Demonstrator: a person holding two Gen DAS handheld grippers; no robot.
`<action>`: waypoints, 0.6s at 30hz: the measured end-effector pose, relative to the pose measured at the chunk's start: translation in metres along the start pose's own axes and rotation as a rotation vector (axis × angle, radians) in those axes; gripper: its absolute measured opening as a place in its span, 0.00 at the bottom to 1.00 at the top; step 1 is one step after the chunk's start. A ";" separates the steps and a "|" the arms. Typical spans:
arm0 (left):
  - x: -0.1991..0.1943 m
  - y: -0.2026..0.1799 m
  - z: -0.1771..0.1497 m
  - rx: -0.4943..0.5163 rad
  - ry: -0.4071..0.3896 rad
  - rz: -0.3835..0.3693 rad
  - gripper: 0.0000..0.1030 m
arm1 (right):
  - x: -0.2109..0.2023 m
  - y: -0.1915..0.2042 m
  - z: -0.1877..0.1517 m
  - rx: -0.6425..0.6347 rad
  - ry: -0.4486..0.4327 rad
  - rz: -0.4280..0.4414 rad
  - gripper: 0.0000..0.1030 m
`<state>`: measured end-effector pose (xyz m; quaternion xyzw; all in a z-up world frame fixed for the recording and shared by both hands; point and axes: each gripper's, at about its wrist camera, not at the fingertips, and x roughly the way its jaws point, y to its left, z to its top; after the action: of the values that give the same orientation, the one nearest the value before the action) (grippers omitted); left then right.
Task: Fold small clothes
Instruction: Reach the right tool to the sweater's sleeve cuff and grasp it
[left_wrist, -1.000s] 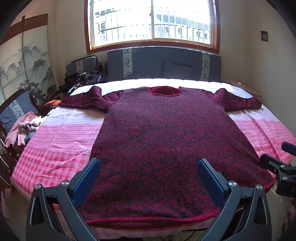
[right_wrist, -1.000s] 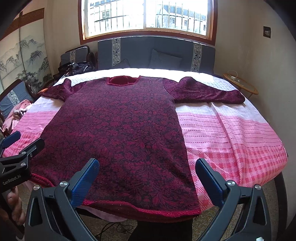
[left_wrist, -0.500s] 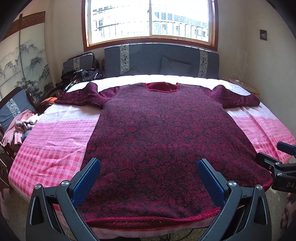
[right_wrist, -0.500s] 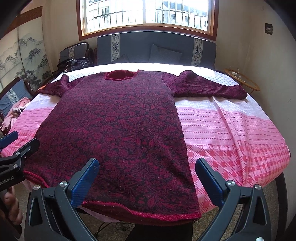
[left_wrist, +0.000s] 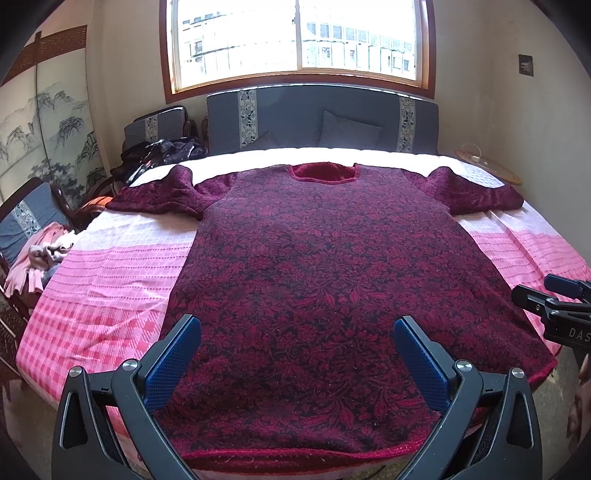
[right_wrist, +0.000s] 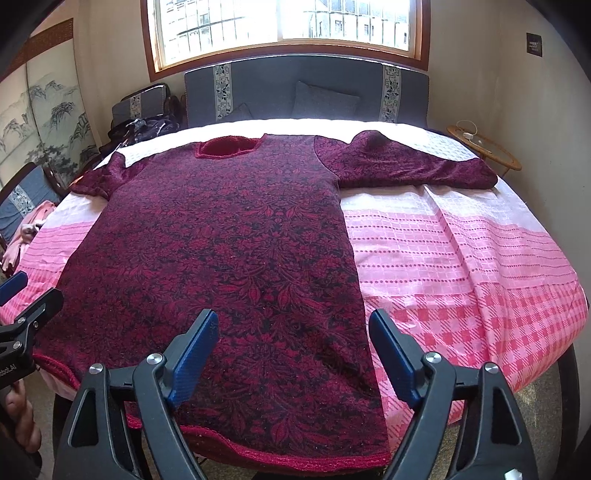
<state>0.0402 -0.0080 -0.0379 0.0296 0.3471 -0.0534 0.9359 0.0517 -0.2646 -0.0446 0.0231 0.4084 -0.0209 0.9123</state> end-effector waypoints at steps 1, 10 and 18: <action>0.002 0.001 0.001 -0.007 0.002 0.000 1.00 | 0.002 -0.002 0.003 0.000 -0.002 -0.002 0.78; 0.020 0.023 0.009 -0.105 -0.042 0.022 1.00 | 0.029 -0.038 0.040 0.004 -0.011 -0.035 0.73; 0.054 0.044 0.013 -0.236 -0.026 -0.009 1.00 | 0.084 -0.160 0.093 0.295 -0.027 0.260 0.65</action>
<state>0.0946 0.0305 -0.0627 -0.0828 0.3391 -0.0167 0.9370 0.1676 -0.4319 -0.0497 0.2088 0.3821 0.0370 0.8994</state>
